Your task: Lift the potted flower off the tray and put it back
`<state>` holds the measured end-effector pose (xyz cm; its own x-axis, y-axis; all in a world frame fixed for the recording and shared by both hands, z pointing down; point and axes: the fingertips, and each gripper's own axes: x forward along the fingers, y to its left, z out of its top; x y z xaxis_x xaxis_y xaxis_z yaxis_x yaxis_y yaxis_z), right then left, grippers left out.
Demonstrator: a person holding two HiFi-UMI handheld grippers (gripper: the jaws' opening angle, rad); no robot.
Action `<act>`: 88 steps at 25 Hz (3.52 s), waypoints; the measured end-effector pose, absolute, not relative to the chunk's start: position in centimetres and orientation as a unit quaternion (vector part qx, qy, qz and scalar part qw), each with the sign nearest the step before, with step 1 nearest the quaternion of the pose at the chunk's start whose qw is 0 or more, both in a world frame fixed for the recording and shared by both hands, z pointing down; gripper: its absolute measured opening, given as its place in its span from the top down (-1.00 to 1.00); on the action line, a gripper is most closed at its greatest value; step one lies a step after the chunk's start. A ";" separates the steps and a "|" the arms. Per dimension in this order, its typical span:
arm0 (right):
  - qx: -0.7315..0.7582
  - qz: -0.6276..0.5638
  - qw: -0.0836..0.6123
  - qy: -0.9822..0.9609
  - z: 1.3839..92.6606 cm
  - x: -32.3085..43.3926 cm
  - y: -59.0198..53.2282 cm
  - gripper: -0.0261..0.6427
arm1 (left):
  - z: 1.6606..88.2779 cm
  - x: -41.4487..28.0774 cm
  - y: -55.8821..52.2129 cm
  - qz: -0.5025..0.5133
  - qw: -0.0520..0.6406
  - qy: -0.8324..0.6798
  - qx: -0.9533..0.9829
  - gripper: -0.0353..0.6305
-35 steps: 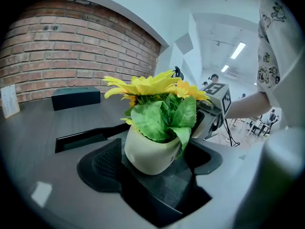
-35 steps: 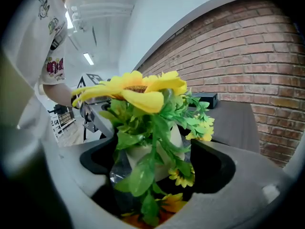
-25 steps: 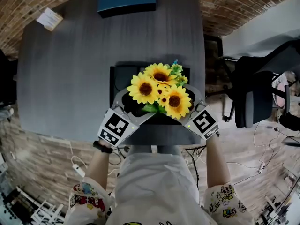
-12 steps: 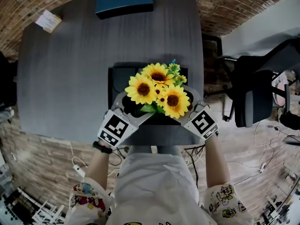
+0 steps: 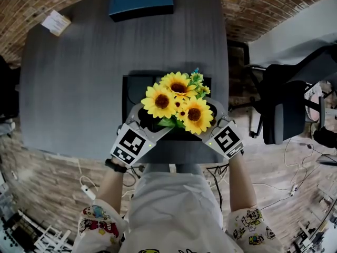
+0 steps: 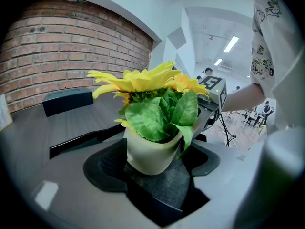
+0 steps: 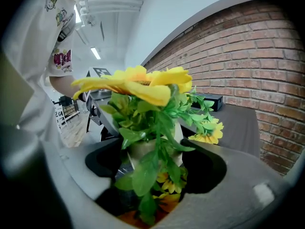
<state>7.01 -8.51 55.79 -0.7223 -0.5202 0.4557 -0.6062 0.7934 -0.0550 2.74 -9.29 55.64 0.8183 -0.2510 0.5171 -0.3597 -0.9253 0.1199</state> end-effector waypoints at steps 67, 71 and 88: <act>0.316 -0.028 0.106 -0.942 34.8 4.7 -4.4 -0.18 | 35.9 0.1 -5.4 0.139 0.078 -0.200 0.967 -0.19; 0.320 -0.019 0.112 -0.941 35.3 4.9 -4.6 -0.18 | 35.9 0.0 -5.5 0.135 0.075 -0.204 0.967 -0.19; 0.309 -0.013 0.095 -0.946 34.7 4.6 -4.4 -0.18 | 35.9 0.0 -5.3 0.134 0.091 -0.211 0.964 -0.19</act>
<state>4.64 -4.43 34.75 -0.7912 -0.5867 0.1725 -0.5816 0.8091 0.0841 0.02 -5.28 35.94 0.8754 -0.3817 0.2965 -0.4306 -0.8945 0.1199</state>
